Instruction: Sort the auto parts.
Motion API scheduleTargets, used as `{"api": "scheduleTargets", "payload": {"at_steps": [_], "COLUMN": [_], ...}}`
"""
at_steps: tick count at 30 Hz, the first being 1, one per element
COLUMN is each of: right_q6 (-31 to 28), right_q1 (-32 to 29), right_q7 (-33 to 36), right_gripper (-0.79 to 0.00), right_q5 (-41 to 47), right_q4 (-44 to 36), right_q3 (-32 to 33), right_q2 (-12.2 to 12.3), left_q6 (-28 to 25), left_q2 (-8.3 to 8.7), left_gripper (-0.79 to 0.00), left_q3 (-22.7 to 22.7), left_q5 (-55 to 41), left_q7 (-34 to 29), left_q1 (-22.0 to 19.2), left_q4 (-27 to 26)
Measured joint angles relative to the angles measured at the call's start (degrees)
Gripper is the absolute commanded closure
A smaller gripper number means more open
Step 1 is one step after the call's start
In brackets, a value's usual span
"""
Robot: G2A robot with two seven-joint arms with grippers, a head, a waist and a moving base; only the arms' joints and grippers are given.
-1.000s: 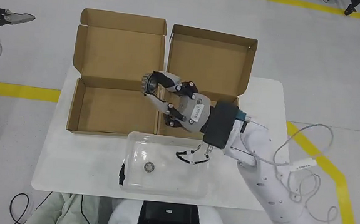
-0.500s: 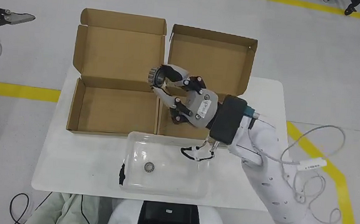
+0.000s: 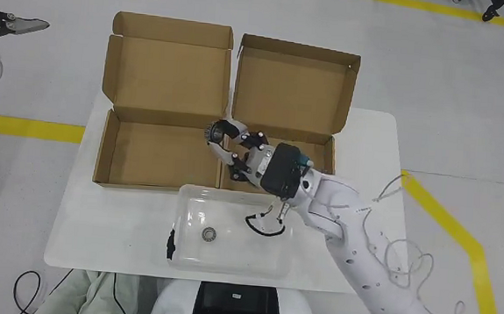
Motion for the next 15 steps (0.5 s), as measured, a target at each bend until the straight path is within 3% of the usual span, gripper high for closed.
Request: {"api": "scheduleTargets", "payload": {"at_steps": [7, 15], "right_q6": [2.2, 6.5], "right_q1": [0.8, 5.1], "right_q7": [3.1, 11.5], "right_gripper": [0.000, 0.000], "right_q5": [-0.4, -0.6], "right_q4": [5.4, 12.1], "right_q3": [-2.6, -7.8], "right_q2": [-0.7, -2.7], "left_q6": [0.0, 0.0], "left_q2": [0.00, 0.00], "left_gripper": [-0.785, -0.785], "left_q3": [0.0, 0.0], "left_q5": [0.0, 0.0], "left_q7": [0.0, 0.0], "left_q1": [0.0, 0.0], "left_q4": [0.0, 0.0]}}
